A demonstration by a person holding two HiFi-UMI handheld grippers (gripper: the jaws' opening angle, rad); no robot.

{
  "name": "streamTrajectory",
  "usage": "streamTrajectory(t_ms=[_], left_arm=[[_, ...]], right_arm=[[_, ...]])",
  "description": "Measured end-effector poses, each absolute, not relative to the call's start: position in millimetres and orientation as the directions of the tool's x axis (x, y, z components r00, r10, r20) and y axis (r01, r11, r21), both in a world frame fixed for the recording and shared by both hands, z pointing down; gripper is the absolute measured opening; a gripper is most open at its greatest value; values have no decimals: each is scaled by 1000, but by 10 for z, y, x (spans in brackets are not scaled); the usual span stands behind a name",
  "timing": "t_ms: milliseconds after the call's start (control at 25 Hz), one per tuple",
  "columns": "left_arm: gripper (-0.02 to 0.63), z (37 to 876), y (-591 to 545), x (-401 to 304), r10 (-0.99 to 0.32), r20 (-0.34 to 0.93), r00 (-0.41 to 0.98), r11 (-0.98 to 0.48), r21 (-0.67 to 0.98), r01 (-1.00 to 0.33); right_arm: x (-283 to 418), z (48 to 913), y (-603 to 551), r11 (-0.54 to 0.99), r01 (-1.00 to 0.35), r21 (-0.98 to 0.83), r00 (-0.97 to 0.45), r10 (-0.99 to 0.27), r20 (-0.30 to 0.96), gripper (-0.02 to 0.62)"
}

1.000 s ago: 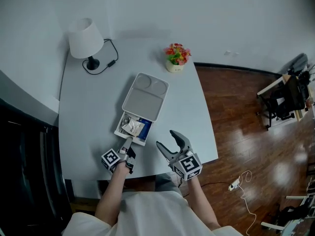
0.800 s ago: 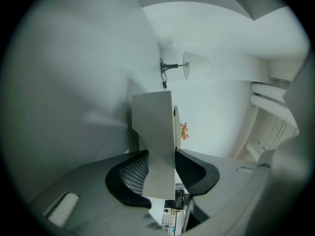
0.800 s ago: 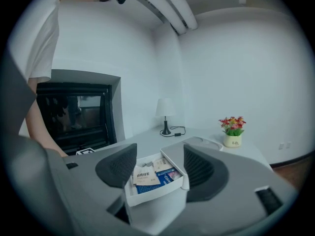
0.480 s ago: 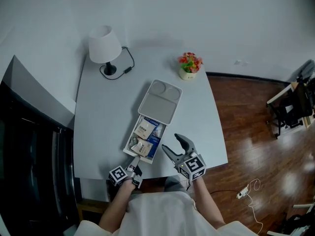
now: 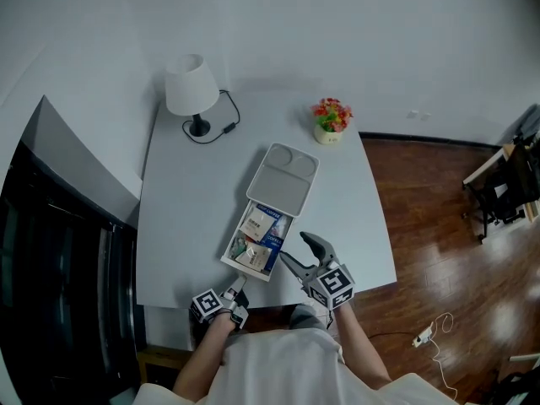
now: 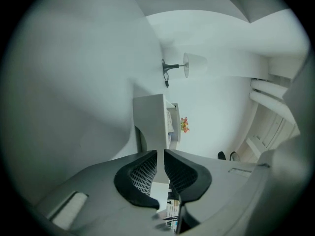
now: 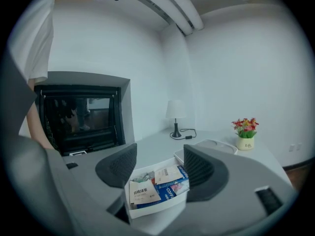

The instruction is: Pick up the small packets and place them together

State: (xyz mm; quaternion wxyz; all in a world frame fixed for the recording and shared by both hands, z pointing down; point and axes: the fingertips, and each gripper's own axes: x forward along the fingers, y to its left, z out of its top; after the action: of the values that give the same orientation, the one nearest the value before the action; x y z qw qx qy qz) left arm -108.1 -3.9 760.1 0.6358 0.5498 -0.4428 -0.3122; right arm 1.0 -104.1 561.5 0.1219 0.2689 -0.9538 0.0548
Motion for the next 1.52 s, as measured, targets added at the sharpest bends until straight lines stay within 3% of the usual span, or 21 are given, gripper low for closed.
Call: streamTrajectory(t_ms=[280, 360, 720, 800, 1080, 1520], left_arm=[[34, 7129, -59, -1365, -915, 139, 378, 105, 988, -110], [64, 6948, -111, -1471, -924, 115, 365, 67, 988, -142], [66, 6127, -401, -2266, -972, 24, 235, -83, 896, -437], [104, 5981, -429, -2364, -974, 32, 224, -88, 857, -507], [110, 5747, -471, -2537, -970, 156, 185, -65, 568, -820], [186, 5355, -629, -2249, -972, 173, 157, -144, 82, -986]], right_arm=[[-6, 5628, -1019, 854, -518, -46, -831, -490, 265, 290], [-11, 5641, -1018, 855, -517, -48, -832, -488, 265, 290], [-57, 5571, -1070, 856, -515, -41, -834, -489, 255, 290], [-63, 5544, -1097, 854, -518, -42, -834, -494, 247, 290], [-73, 5435, -1211, 845, -533, -35, -828, -513, 224, 290], [-100, 5179, -1314, 822, -568, -36, -816, -557, 154, 290]])
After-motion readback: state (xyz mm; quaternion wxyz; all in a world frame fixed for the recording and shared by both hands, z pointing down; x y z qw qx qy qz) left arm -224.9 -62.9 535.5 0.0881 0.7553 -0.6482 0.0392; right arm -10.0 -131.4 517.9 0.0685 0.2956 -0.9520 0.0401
